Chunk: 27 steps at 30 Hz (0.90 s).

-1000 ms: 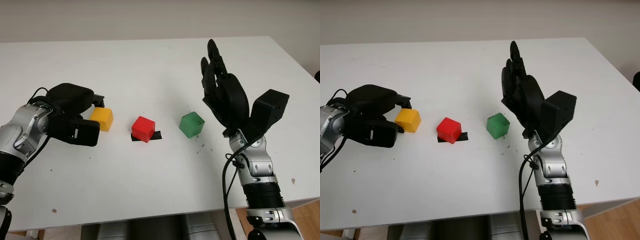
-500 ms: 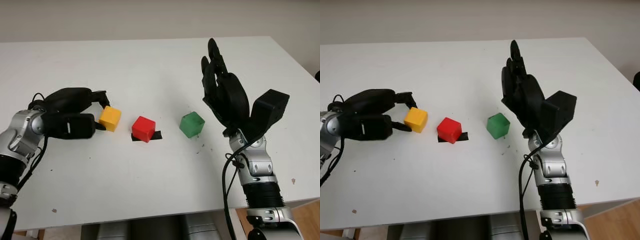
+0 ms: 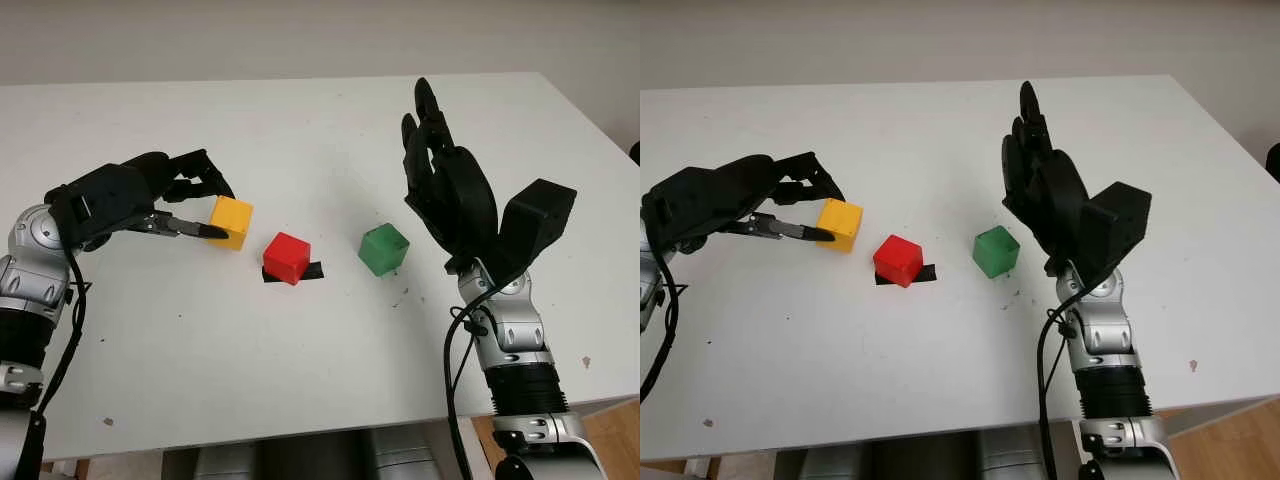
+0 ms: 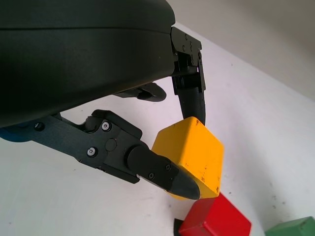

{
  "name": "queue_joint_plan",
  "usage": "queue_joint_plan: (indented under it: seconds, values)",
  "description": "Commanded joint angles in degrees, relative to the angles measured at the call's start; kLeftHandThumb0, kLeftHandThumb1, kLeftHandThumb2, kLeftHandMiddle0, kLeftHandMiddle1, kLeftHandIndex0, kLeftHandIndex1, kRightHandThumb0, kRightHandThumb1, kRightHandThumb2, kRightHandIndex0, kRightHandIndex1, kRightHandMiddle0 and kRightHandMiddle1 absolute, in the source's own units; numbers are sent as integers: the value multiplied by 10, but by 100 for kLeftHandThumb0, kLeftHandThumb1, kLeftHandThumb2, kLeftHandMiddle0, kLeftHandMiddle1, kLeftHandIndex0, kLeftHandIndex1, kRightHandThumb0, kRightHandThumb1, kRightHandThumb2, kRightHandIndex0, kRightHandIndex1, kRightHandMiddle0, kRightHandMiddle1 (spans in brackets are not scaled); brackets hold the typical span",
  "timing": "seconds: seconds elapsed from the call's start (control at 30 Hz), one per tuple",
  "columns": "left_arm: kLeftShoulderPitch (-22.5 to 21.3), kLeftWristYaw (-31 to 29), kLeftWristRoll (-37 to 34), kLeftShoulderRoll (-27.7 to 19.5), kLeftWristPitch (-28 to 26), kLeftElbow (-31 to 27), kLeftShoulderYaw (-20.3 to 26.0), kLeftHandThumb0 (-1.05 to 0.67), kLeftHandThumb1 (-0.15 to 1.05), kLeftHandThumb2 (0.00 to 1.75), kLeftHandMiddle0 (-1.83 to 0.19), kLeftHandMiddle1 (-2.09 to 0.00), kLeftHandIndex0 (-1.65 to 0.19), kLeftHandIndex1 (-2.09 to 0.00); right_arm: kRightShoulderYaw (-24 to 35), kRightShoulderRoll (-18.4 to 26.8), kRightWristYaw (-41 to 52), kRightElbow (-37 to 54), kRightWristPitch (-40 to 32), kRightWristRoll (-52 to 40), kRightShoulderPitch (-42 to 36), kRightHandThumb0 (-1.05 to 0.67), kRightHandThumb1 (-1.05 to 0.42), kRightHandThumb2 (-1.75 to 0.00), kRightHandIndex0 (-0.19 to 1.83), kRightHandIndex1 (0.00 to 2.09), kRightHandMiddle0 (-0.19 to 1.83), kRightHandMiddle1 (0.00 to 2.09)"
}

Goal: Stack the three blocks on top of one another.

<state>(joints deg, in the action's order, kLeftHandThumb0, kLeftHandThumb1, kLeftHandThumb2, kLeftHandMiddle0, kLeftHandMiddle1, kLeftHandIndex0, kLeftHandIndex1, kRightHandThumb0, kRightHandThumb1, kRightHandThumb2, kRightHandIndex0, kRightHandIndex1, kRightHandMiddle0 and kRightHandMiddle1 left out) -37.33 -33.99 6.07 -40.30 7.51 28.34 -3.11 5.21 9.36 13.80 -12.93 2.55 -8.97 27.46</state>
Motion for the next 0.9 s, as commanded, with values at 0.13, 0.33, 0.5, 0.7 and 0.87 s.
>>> queue_joint_plan:
  seconds: [0.13,0.33,0.5,0.7,0.87]
  values:
    - [3,-6,-31,0,16,-8,30,-37,101,5,-38,-5,-25,-182,2,3,-1,10,0,2,3,-75,-105,-68,-19,0,-19,0]
    - [13,5,-52,11,-11,-70,46,-37,103,6,-33,-2,-22,-183,2,1,0,7,4,-1,4,-76,-105,-67,-19,0,-19,0]
    - [29,10,-61,30,-35,-108,45,-42,102,5,-29,-1,-28,-178,1,-1,-4,8,2,1,4,-76,-105,-66,-19,0,-19,0]
    - [43,9,-74,60,-81,-140,44,-41,102,5,-25,-2,-31,-171,1,-2,-6,10,-1,0,3,-76,-105,-66,-19,0,-19,0]
    - [52,3,-79,78,-96,-144,36,-43,102,5,-20,-2,-31,-166,0,-2,-8,13,-3,0,2,-76,-105,-66,-19,0,-19,0]
